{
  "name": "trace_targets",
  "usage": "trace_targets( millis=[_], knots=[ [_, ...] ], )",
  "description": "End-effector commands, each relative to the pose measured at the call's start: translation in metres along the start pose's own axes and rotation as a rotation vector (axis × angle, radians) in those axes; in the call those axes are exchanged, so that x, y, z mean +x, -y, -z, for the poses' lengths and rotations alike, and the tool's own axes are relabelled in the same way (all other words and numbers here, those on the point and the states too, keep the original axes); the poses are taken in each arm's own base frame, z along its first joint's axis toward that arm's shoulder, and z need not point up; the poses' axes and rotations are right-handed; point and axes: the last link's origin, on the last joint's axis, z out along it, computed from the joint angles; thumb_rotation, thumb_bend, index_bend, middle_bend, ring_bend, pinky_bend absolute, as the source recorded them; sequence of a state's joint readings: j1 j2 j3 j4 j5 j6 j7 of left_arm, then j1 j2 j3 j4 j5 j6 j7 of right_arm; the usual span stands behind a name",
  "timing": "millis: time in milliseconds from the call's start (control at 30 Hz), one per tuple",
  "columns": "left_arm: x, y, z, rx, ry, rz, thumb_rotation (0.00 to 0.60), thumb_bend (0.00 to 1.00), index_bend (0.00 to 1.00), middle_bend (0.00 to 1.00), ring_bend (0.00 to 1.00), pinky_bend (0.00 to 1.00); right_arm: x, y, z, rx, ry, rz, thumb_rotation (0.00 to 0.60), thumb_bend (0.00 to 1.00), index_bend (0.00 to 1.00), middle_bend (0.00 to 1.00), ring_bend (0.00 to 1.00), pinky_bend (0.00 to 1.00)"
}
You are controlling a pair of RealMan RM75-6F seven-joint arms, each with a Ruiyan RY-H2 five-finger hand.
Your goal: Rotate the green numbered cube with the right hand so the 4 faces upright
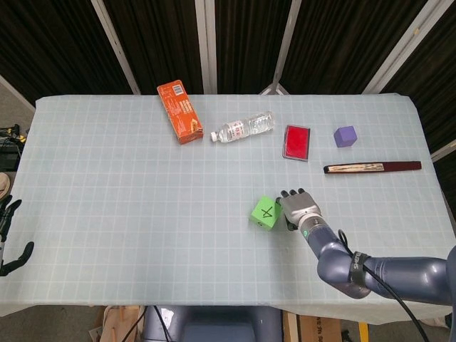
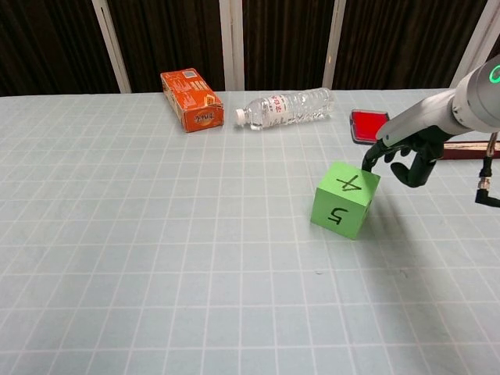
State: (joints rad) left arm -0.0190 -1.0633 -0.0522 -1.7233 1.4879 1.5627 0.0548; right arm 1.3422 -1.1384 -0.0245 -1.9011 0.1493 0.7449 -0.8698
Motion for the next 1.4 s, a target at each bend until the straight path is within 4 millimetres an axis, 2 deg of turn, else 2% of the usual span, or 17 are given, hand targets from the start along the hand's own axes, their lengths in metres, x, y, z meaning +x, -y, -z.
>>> trace_targets(
  millis=[33,400,733,1033,1400],
  knots=[
    [0.000,0.000,0.000,0.000,0.000,0.000,0.600,0.44,0.09,0.00,0.00,0.04,-0.001,-0.002,0.001,-0.001,0.002,0.000,0.600,0.89,0.18,0.04,0.01,0.00],
    [-0.001,-0.001,0.000,-0.003,0.002,-0.003,0.600,0.44,0.09,0.00,0.00,0.04,-0.007,-0.014,0.006,0.010,0.031,0.000,0.600,0.89,0.19,0.04,0.01,0.00],
    [-0.003,-0.003,0.000,-0.006,0.007,-0.009,0.600,0.44,0.09,0.00,0.00,0.04,-0.018,-0.011,0.015,0.112,0.045,-0.009,0.600,0.89,0.18,0.04,0.01,0.00],
    [-0.002,-0.002,0.000,-0.003,0.008,-0.007,0.600,0.44,0.09,0.00,0.00,0.04,-0.026,-0.016,0.021,0.130,0.074,0.001,0.600,0.89,0.18,0.04,0.01,0.00],
    [-0.002,-0.003,0.001,-0.008,0.006,-0.007,0.600,0.44,0.09,0.00,0.00,0.04,-0.037,-0.003,0.032,0.208,0.136,0.016,0.600,0.89,0.18,0.05,0.01,0.00]
  ],
)
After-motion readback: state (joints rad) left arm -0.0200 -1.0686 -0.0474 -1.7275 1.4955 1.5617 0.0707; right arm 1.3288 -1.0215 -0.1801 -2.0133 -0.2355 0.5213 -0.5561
